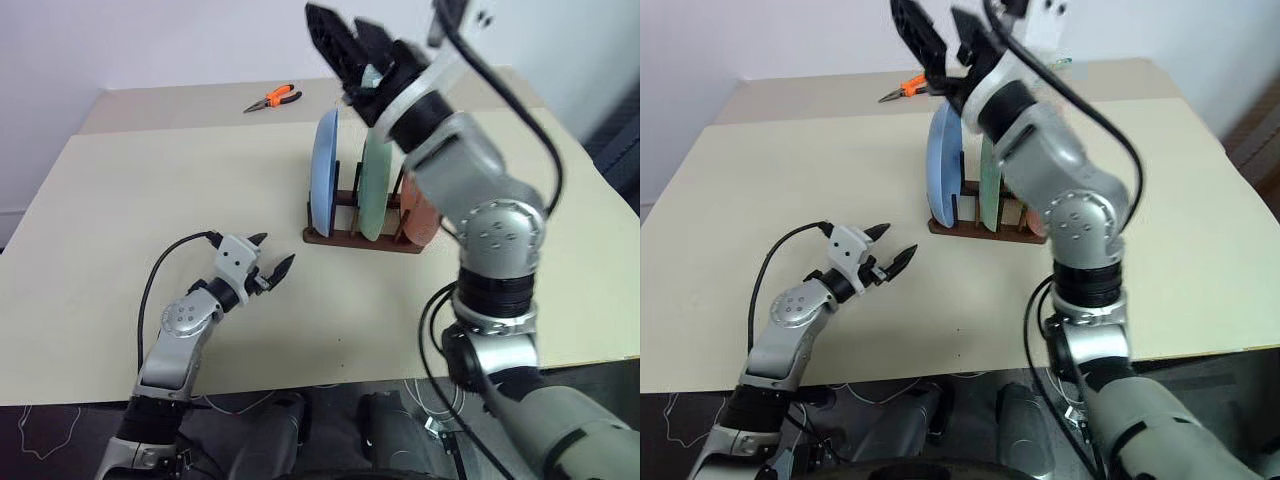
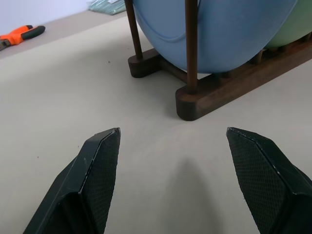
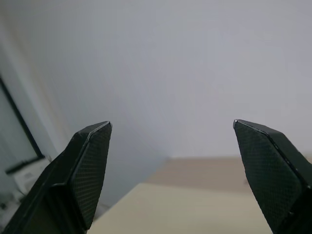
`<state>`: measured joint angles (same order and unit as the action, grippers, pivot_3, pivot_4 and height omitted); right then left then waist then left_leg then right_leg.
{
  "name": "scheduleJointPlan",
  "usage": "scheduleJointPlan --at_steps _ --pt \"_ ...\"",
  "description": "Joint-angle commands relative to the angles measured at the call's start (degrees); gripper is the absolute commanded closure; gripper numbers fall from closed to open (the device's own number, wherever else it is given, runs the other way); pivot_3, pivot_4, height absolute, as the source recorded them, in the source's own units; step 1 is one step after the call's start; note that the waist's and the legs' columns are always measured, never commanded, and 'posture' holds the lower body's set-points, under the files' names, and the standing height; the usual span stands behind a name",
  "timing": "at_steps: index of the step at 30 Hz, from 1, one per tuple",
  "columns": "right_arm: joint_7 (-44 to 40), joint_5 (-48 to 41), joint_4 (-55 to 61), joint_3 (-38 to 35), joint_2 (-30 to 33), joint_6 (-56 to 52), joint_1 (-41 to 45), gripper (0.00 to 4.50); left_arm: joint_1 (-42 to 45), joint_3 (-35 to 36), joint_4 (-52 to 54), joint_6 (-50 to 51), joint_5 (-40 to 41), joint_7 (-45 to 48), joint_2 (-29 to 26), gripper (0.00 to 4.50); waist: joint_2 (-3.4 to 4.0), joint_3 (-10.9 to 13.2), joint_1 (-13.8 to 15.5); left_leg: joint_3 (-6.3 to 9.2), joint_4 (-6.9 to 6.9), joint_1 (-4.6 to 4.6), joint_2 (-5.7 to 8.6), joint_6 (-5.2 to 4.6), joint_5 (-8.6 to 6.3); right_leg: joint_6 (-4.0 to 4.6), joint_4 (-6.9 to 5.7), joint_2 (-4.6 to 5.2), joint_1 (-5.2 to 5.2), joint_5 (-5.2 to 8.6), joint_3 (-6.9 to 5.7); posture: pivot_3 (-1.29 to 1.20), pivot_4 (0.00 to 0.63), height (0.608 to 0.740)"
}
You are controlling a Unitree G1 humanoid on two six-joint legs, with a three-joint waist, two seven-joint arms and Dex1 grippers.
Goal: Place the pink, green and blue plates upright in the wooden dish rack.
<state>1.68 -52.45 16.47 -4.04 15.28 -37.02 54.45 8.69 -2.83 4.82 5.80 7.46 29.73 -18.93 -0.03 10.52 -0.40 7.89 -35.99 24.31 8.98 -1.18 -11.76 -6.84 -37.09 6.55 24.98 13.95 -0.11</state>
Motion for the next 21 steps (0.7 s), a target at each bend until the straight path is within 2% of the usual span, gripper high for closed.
scheduleJointPlan --at_steps 1,4,7,9,11,14,21 --pt "-7.79 2.84 2.21 -8.06 11.03 1.65 -1.03 0.45 0.19 1.54 1.29 -1.12 -0.04 -0.59 -0.81 0.92 -0.01 0.01 0.28 0.00 -0.01 0.02 0.01 -0.01 0.00 0.00 0.02 0.02 -0.10 0.00 0.00 0.00 0.150 0.729" --pt "-13.54 7.78 -0.49 -13.76 22.82 2.12 -9.08 0.45 -0.06 3.35 0.08 -1.74 -0.03 -0.72 -2.32 0.92 -0.05 -0.01 1.09 0.00 0.01 0.04 0.02 -0.05 -0.03 -0.02 0.11 0.17 -0.22 0.01 -0.04 0.00 0.150 0.729" --pt "-19.36 10.86 -3.00 -17.66 29.45 3.32 -17.52 0.45 -0.03 4.69 -1.18 -2.09 -0.16 -1.07 -3.45 0.92 -0.01 0.00 1.17 -0.02 0.03 0.04 0.01 -0.06 -0.04 -0.02 0.12 0.23 -0.23 0.02 -0.02 0.00 0.150 0.729" --pt "-25.67 15.00 -5.74 -19.82 33.04 6.47 -28.35 0.45 -0.21 6.64 -2.59 -2.16 0.07 -1.05 -5.05 0.92 -0.02 0.00 1.14 -0.08 0.03 0.04 -0.01 -0.06 -0.04 -0.02 0.13 0.25 -0.23 0.02 0.00 0.00 0.150 0.729" --pt "-31.59 17.89 -8.01 -20.31 34.15 9.81 -38.41 0.45 -0.94 8.30 -3.63 -2.27 0.34 -0.49 -7.01 0.92 -0.05 -0.01 1.11 -0.06 0.01 0.03 -0.04 -0.08 -0.05 -0.03 0.17 0.23 -0.30 0.02 -0.03 0.00 0.150 0.729" --pt "-37.61 21.31 -10.49 -18.37 33.88 14.24 -46.43 0.45 -2.50 9.34 -3.46 -1.55 0.99 0.52 -8.92 0.92 0.18 0.04 0.74 -0.14 -0.04 0.01 -0.04 -0.10 -0.06 -0.03 0.16 0.22 -0.29 0.02 0.00 0.00 0.150 0.729" --pt "-40.91 27.01 -16.41 -13.60 30.45 20.57 -46.14 0.45 -6.24 9.48 -0.11 0.73 1.96 2.68 -10.30 0.92 0.21 0.00 0.54 -0.20 -0.14 -0.04 -0.14 0.06 -0.15 -0.03 0.16 0.20 -0.38 0.03 0.03 0.00 0.150 0.729"
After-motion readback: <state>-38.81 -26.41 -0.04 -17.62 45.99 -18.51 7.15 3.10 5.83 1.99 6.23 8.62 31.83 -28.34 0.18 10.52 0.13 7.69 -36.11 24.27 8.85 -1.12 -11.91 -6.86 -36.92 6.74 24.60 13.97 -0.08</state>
